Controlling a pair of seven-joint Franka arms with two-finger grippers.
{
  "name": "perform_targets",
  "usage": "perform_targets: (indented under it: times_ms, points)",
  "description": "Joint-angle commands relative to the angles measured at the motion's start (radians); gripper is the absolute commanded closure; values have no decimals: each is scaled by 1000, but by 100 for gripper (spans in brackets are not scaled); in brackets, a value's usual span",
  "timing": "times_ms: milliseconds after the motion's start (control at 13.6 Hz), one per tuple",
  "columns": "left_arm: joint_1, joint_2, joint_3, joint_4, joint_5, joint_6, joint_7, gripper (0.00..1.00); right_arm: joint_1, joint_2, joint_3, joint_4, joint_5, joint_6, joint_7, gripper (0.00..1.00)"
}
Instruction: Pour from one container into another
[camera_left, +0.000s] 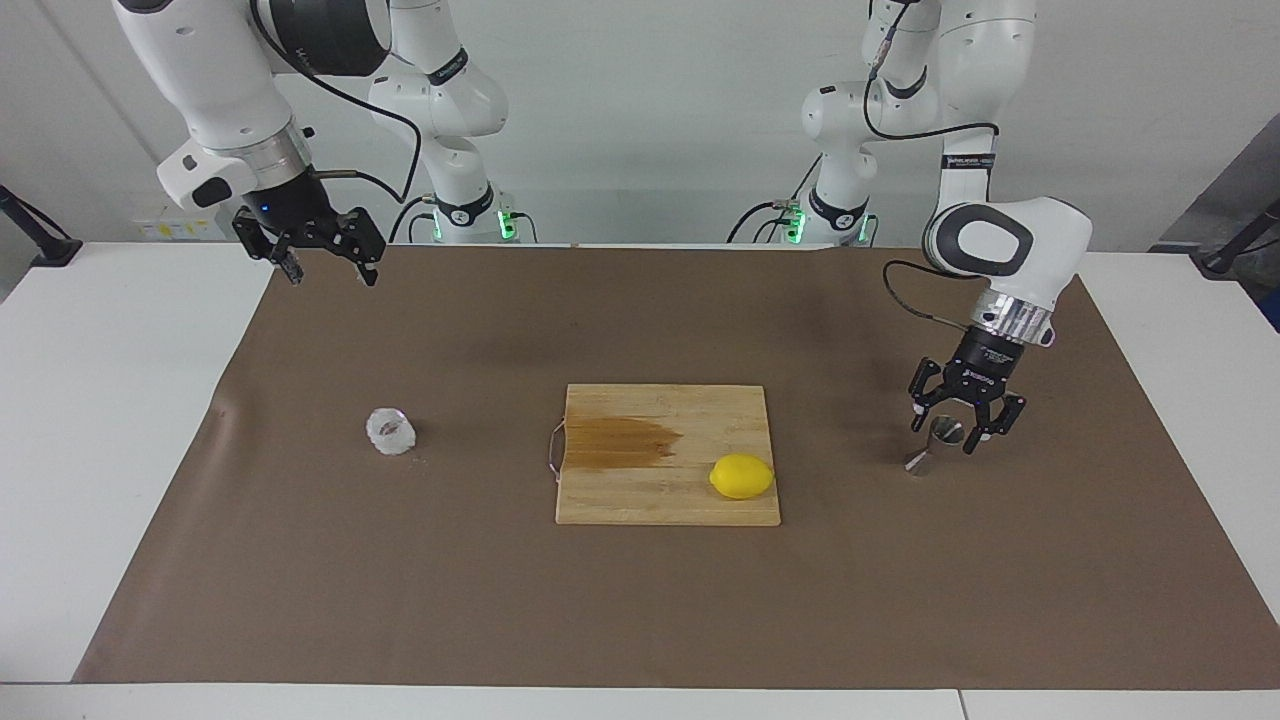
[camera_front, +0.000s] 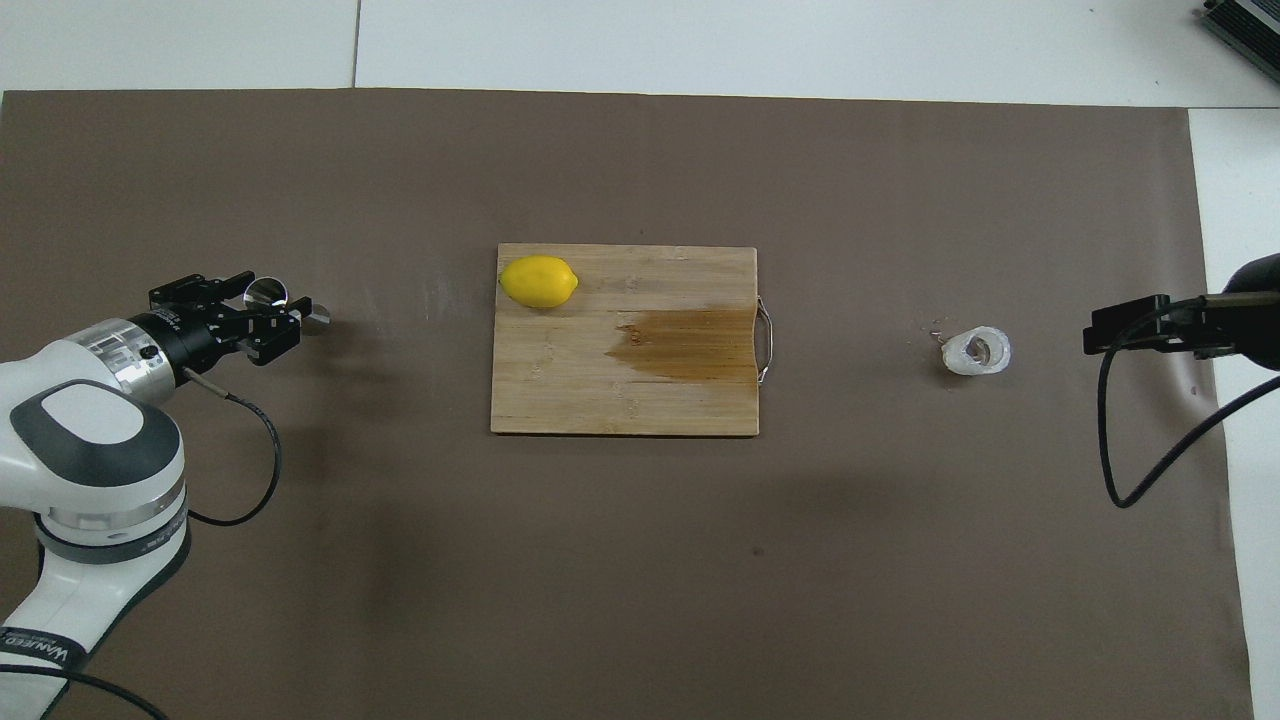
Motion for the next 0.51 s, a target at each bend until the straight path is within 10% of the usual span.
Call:
perform_targets:
  times_ms: [0,441]
  points:
    - [5,-5,1,-12,-25,-14,26,19,-12,-3,6,9,-2,-19,-22,0]
    - [50,-16,1,-14,-25,-66,26,19,-12,-3,6,9,-2,-19,-22,0]
